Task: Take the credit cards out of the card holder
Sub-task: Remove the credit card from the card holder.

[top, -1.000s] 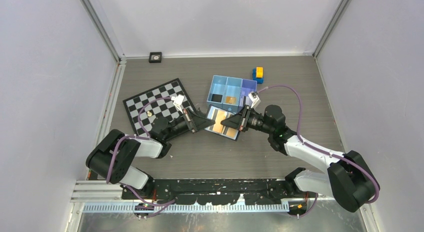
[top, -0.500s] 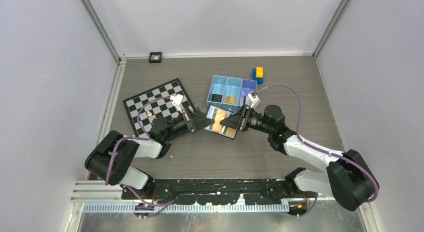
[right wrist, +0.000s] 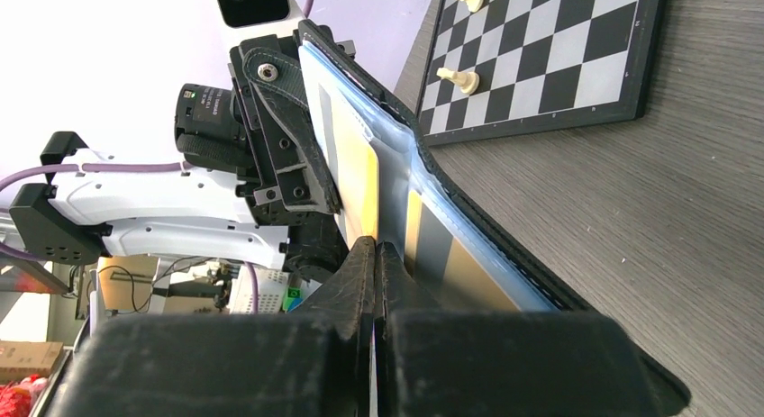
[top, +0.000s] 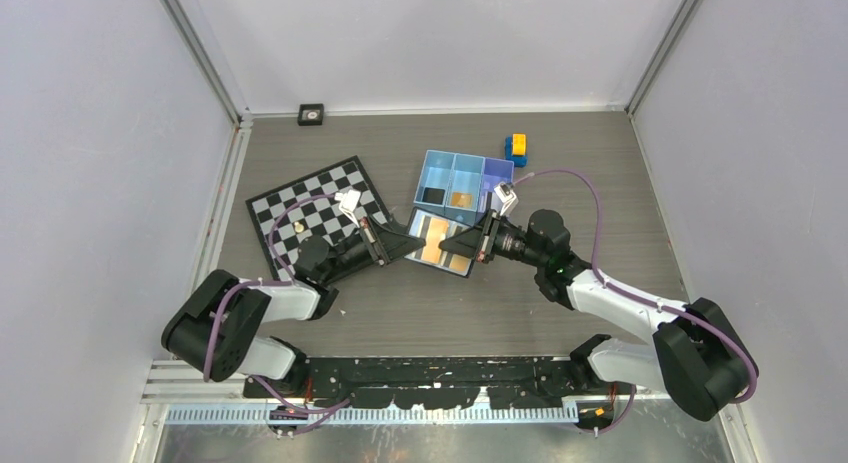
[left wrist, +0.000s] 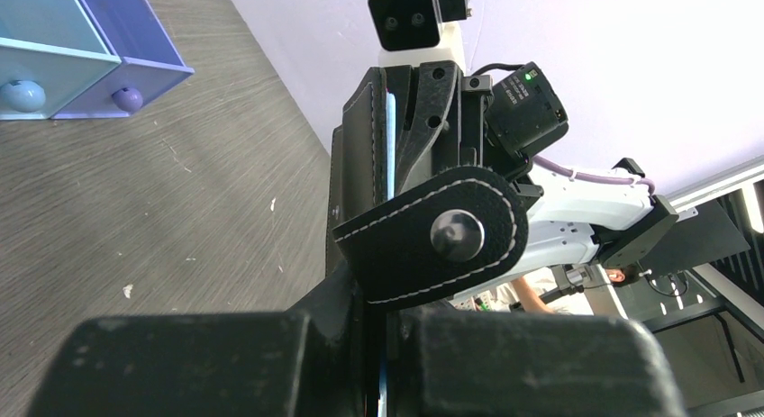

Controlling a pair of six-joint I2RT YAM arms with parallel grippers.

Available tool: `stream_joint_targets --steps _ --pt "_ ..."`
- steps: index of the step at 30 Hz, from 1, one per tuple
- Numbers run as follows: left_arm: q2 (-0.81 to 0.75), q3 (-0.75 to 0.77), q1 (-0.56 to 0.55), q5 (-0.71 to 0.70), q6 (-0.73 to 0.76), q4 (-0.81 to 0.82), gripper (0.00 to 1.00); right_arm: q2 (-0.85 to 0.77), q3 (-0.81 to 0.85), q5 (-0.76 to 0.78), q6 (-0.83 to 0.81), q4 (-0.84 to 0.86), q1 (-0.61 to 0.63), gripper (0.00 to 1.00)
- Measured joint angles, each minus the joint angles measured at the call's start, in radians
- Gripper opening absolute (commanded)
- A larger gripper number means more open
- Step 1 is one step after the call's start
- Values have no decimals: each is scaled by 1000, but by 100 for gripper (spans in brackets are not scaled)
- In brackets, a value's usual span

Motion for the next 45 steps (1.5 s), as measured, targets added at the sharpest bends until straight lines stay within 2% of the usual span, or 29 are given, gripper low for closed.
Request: stream_joint_targets --steps 12,16,20,40,45 --pt "-9 -10 17 -1 -5 2 0 0 0 5 2 -2 -2 1" --pt "-16 -11 35 -5 -8 7 0 1 0 15 -1 -17 -7 18" --pt "-16 -11 35 -1 -8 8 0 17 0 12 3 -14 -9 26" --pt "18 1 -8 0 -8 9 0 34 -11 -21 33 76 -10 29" --pt "19 2 -11 3 -8 9 0 34 -14 -24 39 88 -10 24"
